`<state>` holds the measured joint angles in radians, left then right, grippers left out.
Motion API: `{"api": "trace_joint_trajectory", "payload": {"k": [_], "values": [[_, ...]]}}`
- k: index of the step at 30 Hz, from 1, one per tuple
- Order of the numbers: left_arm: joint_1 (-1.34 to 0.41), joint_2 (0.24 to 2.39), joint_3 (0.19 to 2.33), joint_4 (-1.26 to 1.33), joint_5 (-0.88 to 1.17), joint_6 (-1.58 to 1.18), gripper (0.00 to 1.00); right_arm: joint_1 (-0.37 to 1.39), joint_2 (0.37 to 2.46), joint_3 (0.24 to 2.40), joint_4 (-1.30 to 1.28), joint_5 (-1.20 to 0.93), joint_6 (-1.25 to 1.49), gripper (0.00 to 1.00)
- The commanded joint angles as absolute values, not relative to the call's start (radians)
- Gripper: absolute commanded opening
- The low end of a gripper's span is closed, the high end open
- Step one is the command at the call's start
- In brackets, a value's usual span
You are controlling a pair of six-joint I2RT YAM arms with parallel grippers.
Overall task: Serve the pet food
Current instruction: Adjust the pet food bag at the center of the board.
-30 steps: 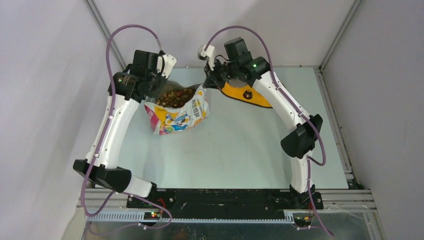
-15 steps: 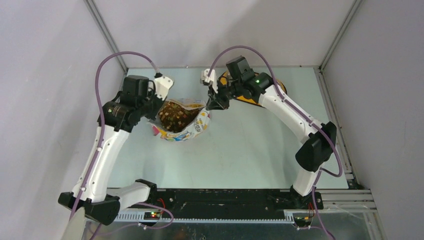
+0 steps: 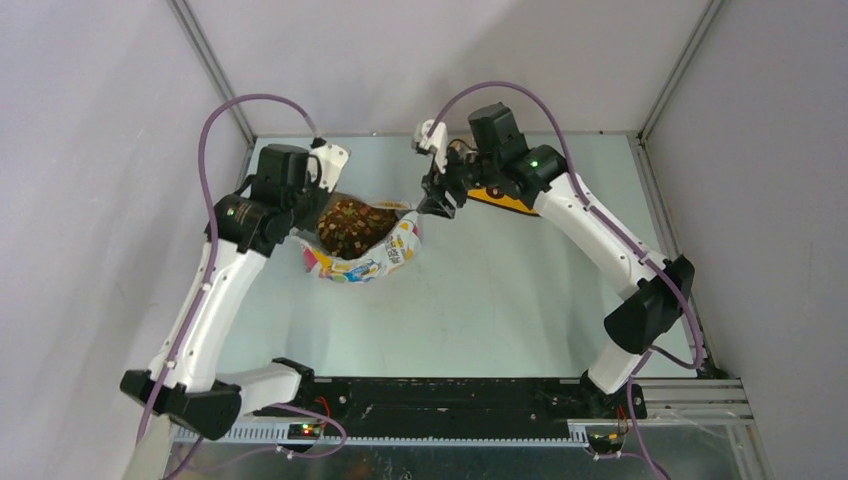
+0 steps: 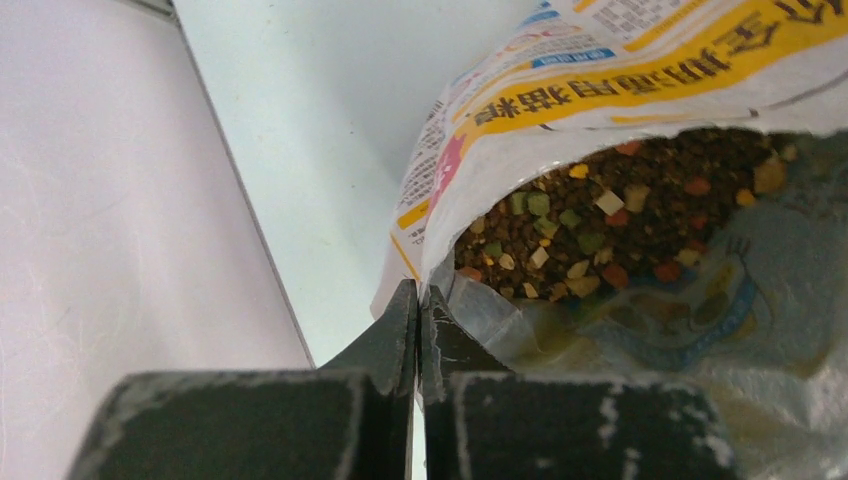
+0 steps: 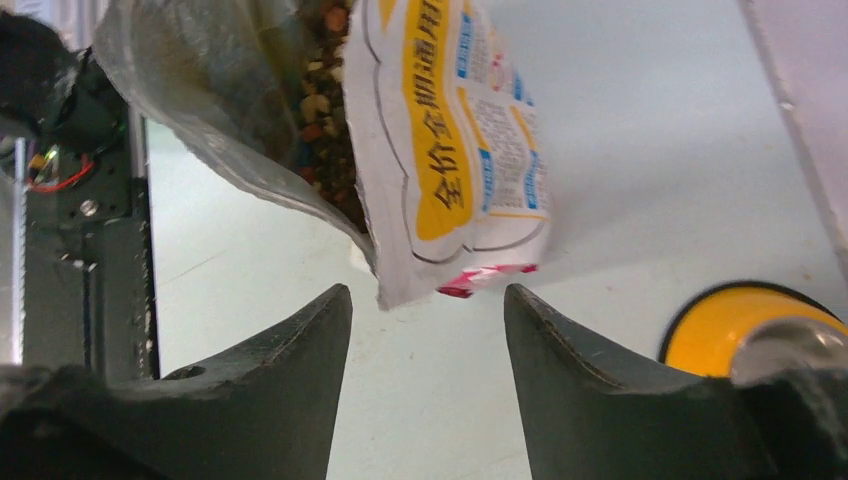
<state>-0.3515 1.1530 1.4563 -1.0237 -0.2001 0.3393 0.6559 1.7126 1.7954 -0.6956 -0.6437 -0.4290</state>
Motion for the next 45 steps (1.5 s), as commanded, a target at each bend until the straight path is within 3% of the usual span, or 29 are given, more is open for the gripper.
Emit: {"api": "trace_joint_trajectory", "payload": {"k": [1,9,22,37,39,41,42,45], "values": [[-0.32,1.222,1.606,-0.905,-0.321,0.277,0.0,0.567,1.662,1.826,-0.595,-0.573,-0.304,0.63],[-0.288,1.335,1.649,-0.859,-0.331,0.278,0.0,0.383,1.56,1.724,-0.549,-0.536,-0.231,0.73],[-0.104,1.447,1.809,-0.926,-0.368,0.188,0.0,0.059,1.44,1.435,-0.515,-0.462,-0.228,0.74],[-0.059,1.392,1.779,-0.952,-0.386,0.162,0.0,-0.02,1.451,1.411,-0.552,-0.459,-0.227,0.74],[-0.06,1.398,1.779,-0.964,-0.34,0.163,0.06,-0.021,1.459,1.411,-0.556,-0.43,-0.234,0.74],[-0.063,1.4,1.773,-0.966,-0.295,0.167,0.23,-0.021,1.471,1.411,-0.558,-0.384,-0.257,0.74],[-0.072,1.4,1.77,-0.96,-0.29,0.172,0.39,-0.02,1.476,1.411,-0.558,-0.366,-0.262,0.74],[-0.092,1.402,1.76,-0.941,-0.284,0.187,0.62,-0.023,1.516,1.413,-0.566,-0.275,-0.303,0.74]]}}
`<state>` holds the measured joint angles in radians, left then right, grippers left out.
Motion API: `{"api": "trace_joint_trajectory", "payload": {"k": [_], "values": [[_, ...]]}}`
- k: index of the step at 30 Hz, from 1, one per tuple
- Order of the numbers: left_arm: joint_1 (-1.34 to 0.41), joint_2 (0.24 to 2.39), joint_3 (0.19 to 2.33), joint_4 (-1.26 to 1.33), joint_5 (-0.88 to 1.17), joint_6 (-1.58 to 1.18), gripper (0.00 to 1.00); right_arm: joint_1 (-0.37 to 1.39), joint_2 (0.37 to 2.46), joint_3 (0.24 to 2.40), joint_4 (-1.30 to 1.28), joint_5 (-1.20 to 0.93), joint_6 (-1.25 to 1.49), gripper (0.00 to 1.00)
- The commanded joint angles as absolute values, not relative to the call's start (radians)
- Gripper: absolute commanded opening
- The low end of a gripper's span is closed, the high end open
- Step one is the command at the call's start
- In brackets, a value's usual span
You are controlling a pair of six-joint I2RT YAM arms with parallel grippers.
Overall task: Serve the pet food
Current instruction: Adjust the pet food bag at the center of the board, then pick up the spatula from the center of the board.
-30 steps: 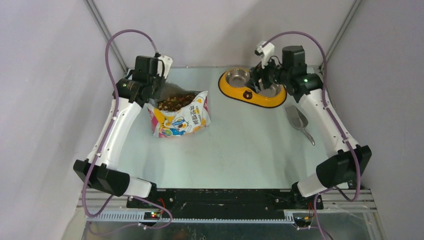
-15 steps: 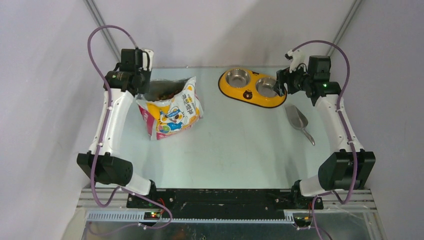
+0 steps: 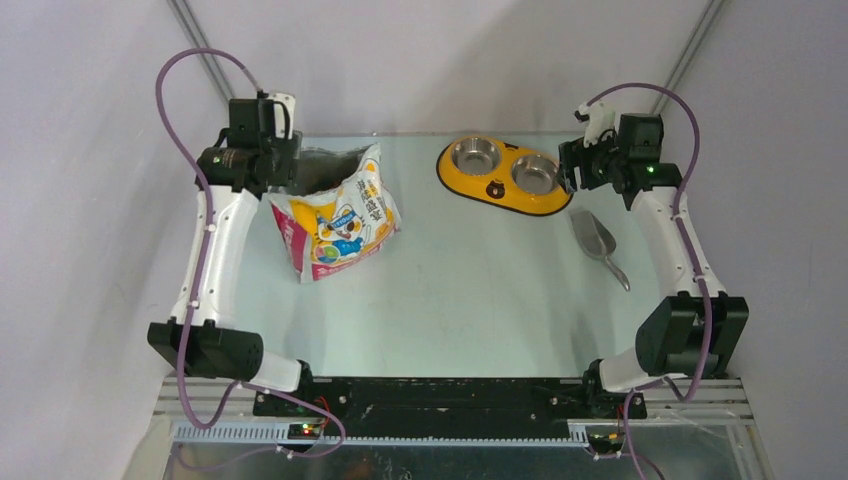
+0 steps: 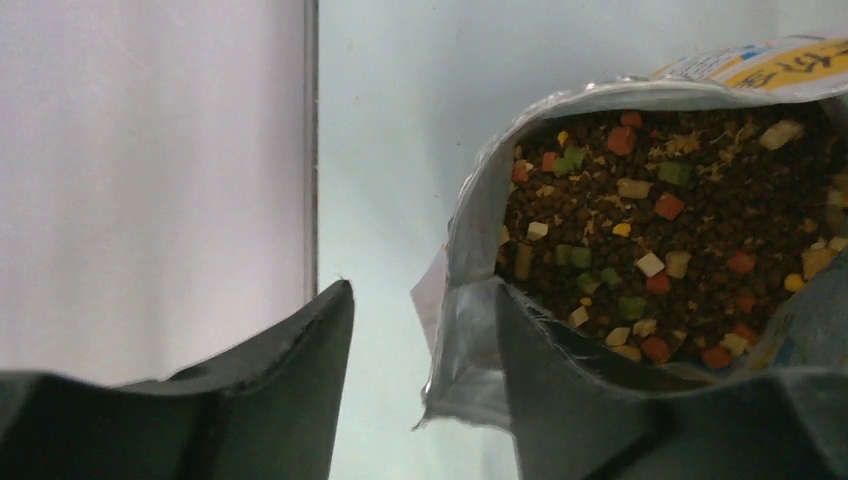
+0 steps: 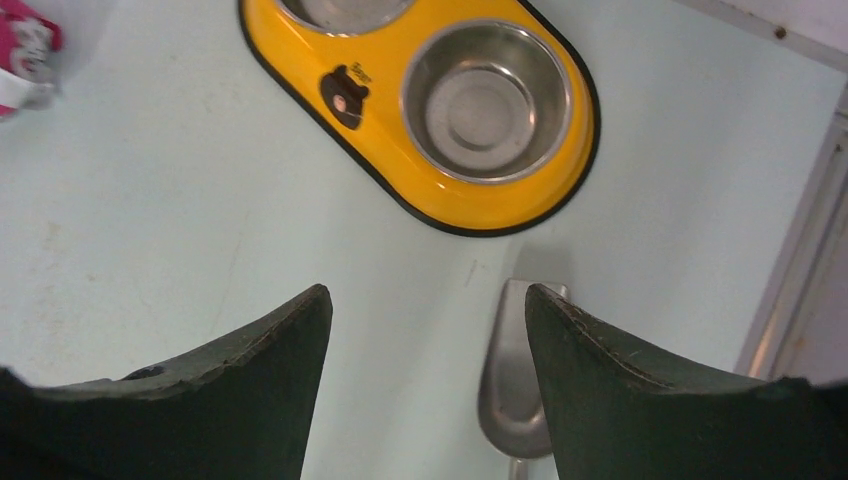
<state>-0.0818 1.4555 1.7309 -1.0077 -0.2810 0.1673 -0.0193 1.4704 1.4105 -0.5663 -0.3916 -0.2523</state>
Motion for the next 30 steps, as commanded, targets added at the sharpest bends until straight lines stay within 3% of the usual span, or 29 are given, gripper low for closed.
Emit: {"api": "trace_joint_trajectory", "payload": {"k": [1,4,12,23,30], "values": [[-0.104,1.402,1.76,-0.937,-0.283,0.189,0.72,-0.028,1.537,1.414,-0.577,-0.264,-0.313,0.74],[-0.128,1.407,1.764,-0.928,-0.287,0.197,0.83,-0.046,1.59,1.44,-0.642,-0.246,-0.348,0.73],[-0.154,1.351,1.761,-0.912,-0.248,0.221,0.99,-0.196,1.616,1.448,-0.839,-0.309,-0.468,0.68],[-0.244,1.178,1.776,-1.024,-0.056,0.308,1.0,-0.394,1.461,1.186,-0.837,-0.447,-0.619,0.67],[-0.253,1.013,1.54,-1.018,0.174,0.354,1.0,-0.408,1.481,1.133,-0.825,-0.466,-0.615,0.64]]}}
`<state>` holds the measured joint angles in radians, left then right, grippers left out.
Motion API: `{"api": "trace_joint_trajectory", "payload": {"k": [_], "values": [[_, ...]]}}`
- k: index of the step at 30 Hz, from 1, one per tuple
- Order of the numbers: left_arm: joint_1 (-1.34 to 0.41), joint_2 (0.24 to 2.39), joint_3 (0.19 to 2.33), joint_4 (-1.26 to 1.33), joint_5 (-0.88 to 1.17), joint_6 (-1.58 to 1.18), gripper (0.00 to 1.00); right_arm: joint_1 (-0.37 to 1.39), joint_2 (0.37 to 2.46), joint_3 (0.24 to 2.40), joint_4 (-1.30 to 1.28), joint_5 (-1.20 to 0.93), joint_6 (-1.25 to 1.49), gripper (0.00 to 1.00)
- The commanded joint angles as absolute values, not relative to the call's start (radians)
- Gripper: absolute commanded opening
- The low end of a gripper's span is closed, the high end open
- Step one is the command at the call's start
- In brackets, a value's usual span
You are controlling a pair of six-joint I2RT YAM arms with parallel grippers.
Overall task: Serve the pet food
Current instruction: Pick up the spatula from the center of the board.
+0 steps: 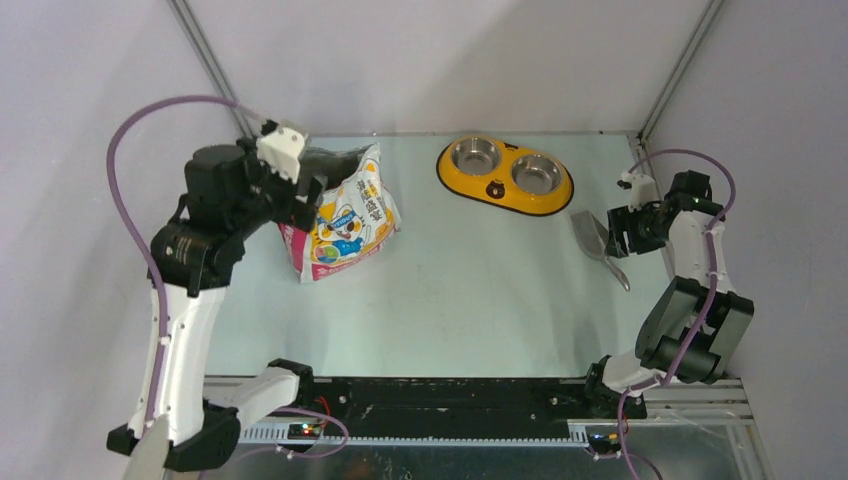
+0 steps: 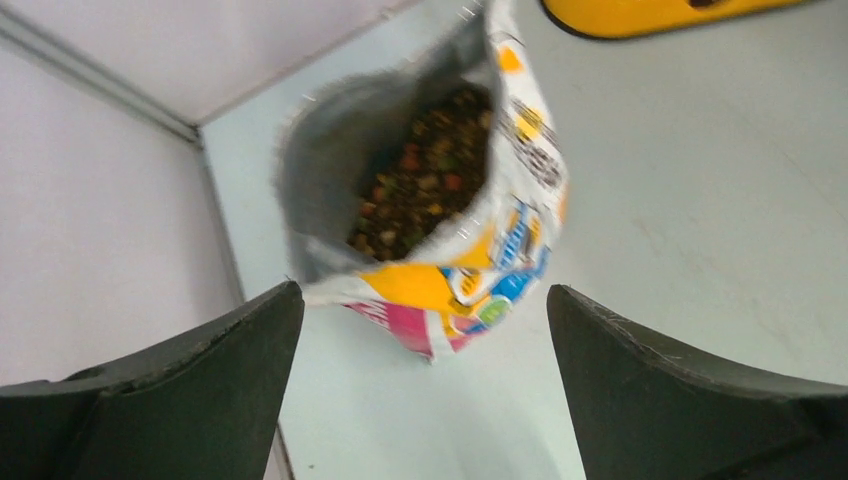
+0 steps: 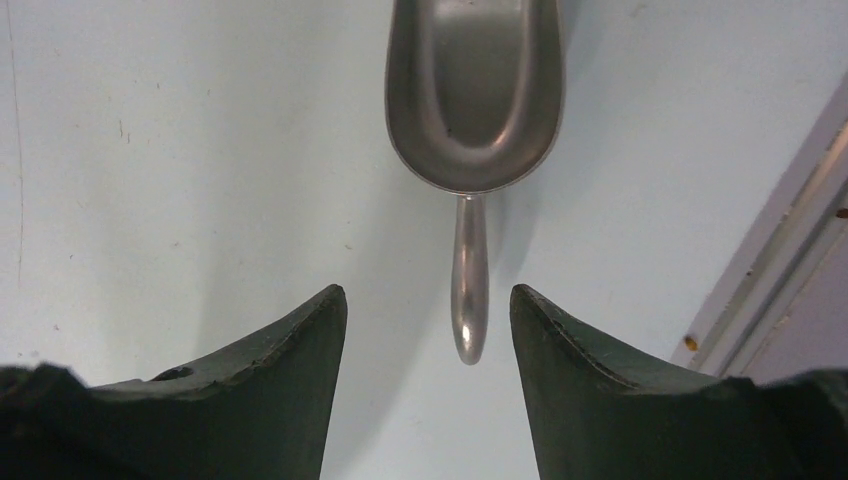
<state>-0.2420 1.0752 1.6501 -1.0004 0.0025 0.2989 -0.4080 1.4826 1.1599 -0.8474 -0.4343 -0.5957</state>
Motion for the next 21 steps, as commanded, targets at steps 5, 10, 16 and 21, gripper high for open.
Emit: {"api": "trace_joint_trajectory", "payload": {"k": [5,10,16,21], "values": [[-0.261,0.912,1.404,-0.967,0.278,0.361,1.0,-0.418,1.546,1.096,-0.763,-0.379,-0.615,0.62],[-0.263,0.892,1.341,-0.944,0.306,0.334,1.0,-0.423,1.63,1.089,-0.753,-0.346,-0.621,0.56],[-0.264,0.898,1.309,-0.922,0.331,0.309,1.0,-0.396,1.69,1.066,-0.718,-0.256,-0.629,0.54],[-0.264,0.898,1.302,-0.916,0.335,0.296,1.0,-0.393,1.704,1.055,-0.704,-0.21,-0.63,0.5]]}}
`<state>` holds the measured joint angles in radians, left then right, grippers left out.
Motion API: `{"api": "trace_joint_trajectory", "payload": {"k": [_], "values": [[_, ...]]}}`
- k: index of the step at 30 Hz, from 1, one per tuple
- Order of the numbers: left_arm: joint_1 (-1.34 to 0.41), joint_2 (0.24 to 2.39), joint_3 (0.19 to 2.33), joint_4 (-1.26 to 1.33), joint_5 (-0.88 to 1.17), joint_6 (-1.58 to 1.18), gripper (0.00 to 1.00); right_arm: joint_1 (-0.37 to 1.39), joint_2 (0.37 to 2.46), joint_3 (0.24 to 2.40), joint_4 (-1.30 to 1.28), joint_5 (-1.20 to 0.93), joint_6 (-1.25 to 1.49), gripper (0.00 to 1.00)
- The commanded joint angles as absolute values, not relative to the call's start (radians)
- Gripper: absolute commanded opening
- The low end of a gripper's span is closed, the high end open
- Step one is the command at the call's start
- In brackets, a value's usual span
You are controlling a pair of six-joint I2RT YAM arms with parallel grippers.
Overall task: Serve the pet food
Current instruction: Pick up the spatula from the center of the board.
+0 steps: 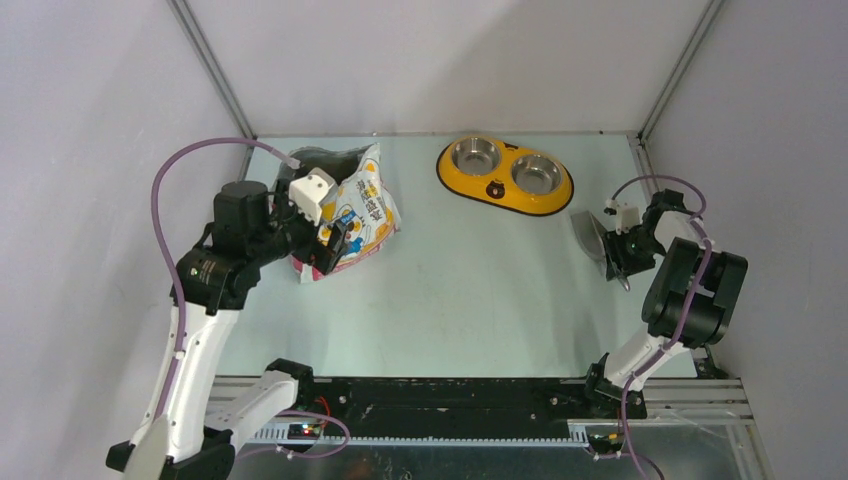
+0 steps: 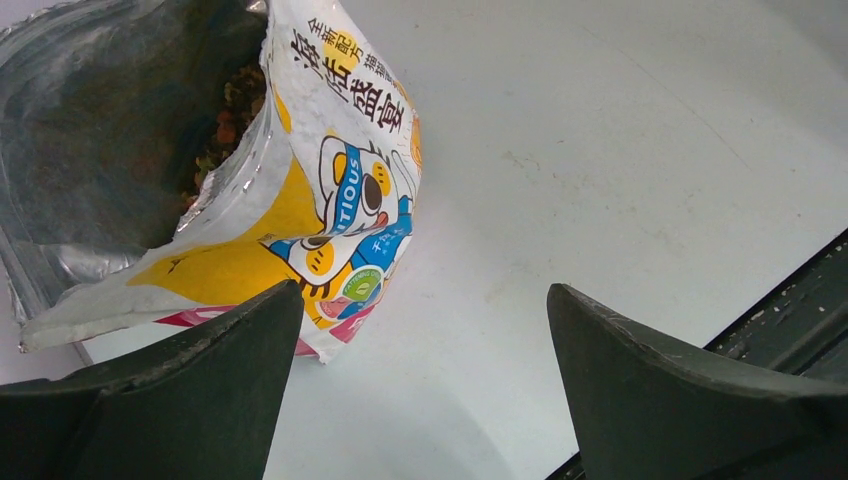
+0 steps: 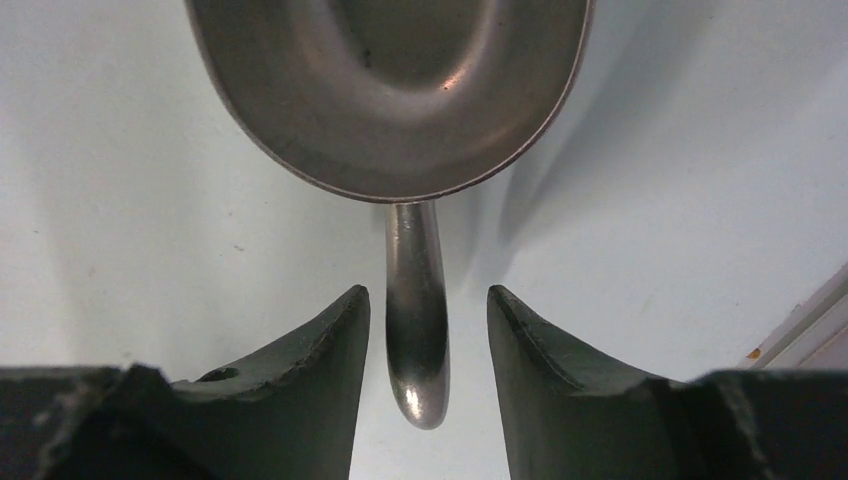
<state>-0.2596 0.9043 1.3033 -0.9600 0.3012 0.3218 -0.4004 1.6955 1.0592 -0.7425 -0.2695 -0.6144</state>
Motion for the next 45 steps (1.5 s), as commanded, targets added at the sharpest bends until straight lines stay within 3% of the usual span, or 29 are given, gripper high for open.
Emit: {"api": "trace_joint_trajectory", "payload": {"k": [1,7,13,20,27,36,45], "values": [[-0.264,0.898,1.301,-0.915,0.337,0.295,1.0,-0.393,1.71,1.054,-0.704,-0.206,-0.631,0.48],[-0.264,0.903,1.292,-0.909,0.339,0.292,1.0,-0.381,1.721,1.053,-0.71,-0.195,-0.644,0.32],[-0.265,0.912,1.295,-0.906,0.33,0.285,1.0,-0.384,1.688,1.055,-0.728,-0.215,-0.663,0.0],[-0.267,0.905,1.294,-0.849,0.265,0.27,1.0,-0.379,1.551,1.055,-0.792,-0.156,-0.704,0.0],[-0.327,0.946,1.388,-0.851,0.242,0.273,1.0,-0.317,1.241,1.055,-0.844,-0.183,-0.718,0.0],[-0.406,1.06,1.567,-0.817,0.324,0.219,1.0,0.17,0.974,1.055,-0.733,-0.186,-0.773,0.0],[-0.48,1.236,1.654,-0.801,0.476,0.107,1.0,0.306,0.988,1.051,-0.547,-0.425,-0.687,0.0]]}}
